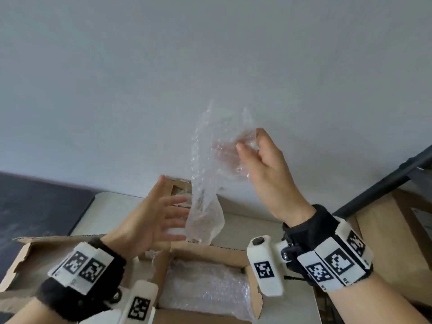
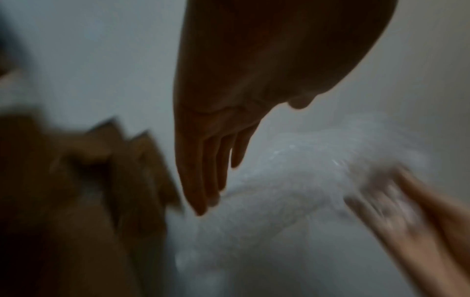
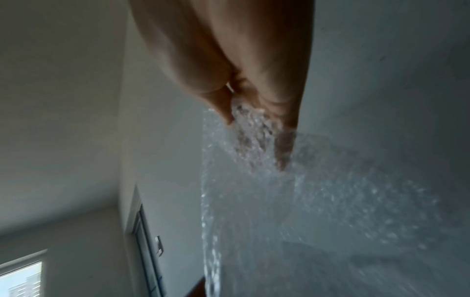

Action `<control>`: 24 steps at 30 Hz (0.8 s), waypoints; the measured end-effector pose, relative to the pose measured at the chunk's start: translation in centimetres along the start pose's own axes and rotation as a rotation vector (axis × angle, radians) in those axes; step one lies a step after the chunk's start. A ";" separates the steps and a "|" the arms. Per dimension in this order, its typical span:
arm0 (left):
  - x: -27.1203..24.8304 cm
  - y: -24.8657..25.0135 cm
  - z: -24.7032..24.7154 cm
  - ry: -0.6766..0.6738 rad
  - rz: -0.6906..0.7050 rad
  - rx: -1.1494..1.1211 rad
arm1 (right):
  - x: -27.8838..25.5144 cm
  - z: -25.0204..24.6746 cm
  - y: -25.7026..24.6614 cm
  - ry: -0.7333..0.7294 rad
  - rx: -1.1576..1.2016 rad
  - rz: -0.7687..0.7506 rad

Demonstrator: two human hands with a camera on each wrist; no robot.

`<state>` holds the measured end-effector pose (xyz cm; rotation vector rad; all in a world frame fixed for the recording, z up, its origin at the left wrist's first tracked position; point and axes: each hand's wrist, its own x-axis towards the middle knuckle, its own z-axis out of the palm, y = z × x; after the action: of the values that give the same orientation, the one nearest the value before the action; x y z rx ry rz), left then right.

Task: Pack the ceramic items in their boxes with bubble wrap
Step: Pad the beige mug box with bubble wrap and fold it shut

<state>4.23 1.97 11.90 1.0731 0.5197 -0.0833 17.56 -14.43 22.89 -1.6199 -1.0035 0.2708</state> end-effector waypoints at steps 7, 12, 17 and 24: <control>-0.3 -1.6 0.5 -0.296 0.337 -0.577 | -4.5 1.9 1.0 -0.391 0.212 0.102; 2.5 -3.8 -1.2 0.114 0.204 -0.337 | -6.1 2.0 3.7 -0.384 0.399 0.289; 1.8 -4.0 -0.8 -0.204 0.136 -0.392 | -6.3 1.3 6.0 -0.081 0.247 0.395; 1.8 -2.7 1.0 -0.357 0.092 -0.265 | -6.2 1.0 8.2 -0.169 0.007 0.405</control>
<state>5.38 0.11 9.27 0.7978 0.1526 -0.1186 16.95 -18.04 13.27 -1.8087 -0.7887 0.6936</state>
